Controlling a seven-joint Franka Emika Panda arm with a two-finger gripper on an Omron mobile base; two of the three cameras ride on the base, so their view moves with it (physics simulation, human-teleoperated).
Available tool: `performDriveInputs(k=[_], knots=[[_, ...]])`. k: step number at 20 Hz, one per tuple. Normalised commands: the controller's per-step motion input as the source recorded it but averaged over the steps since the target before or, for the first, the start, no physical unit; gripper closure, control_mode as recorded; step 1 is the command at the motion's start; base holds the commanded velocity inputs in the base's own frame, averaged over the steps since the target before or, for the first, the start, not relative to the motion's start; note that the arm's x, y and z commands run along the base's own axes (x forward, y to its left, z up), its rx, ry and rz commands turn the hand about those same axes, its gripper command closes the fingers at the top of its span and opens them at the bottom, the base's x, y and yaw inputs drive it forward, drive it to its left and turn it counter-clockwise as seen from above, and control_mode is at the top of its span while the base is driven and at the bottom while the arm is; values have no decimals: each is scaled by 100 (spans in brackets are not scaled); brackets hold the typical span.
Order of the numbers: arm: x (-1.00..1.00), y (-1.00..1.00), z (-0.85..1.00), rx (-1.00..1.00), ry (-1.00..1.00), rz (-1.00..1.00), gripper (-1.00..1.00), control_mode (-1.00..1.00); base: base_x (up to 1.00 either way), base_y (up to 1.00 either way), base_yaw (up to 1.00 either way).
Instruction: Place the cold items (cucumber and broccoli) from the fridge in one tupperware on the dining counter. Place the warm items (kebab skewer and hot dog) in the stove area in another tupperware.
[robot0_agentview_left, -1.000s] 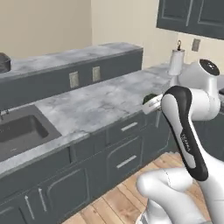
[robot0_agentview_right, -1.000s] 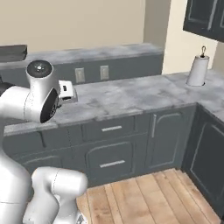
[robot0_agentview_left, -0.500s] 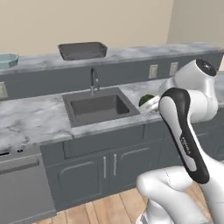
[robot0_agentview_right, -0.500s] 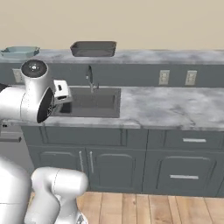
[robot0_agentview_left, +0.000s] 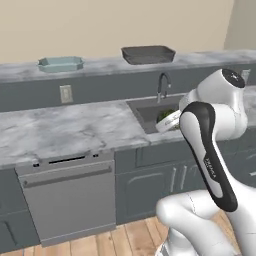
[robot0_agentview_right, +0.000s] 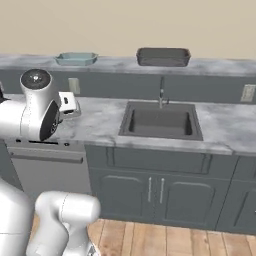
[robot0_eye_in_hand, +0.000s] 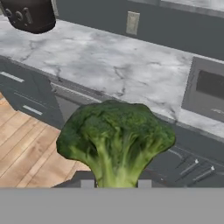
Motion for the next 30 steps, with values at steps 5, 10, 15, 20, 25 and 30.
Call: performDriveInputs(k=[5, 10, 15, 20, 25, 30], knots=[[0, 0, 0, 0, 0, 0, 100, 100, 1, 100, 20], [0, 0, 0, 0, 0, 0, 100, 100, 13, 100, 15], [0, 0, 0, 0, 0, 0, 100, 100, 39, 100, 2], [0, 0, 0, 0, 0, 0, 100, 100, 46, 100, 0], [0, 0, 0, 0, 0, 0, 100, 100, 26, 100, 0], [0, 0, 0, 0, 0, 0, 100, 100, 17, 100, 0]])
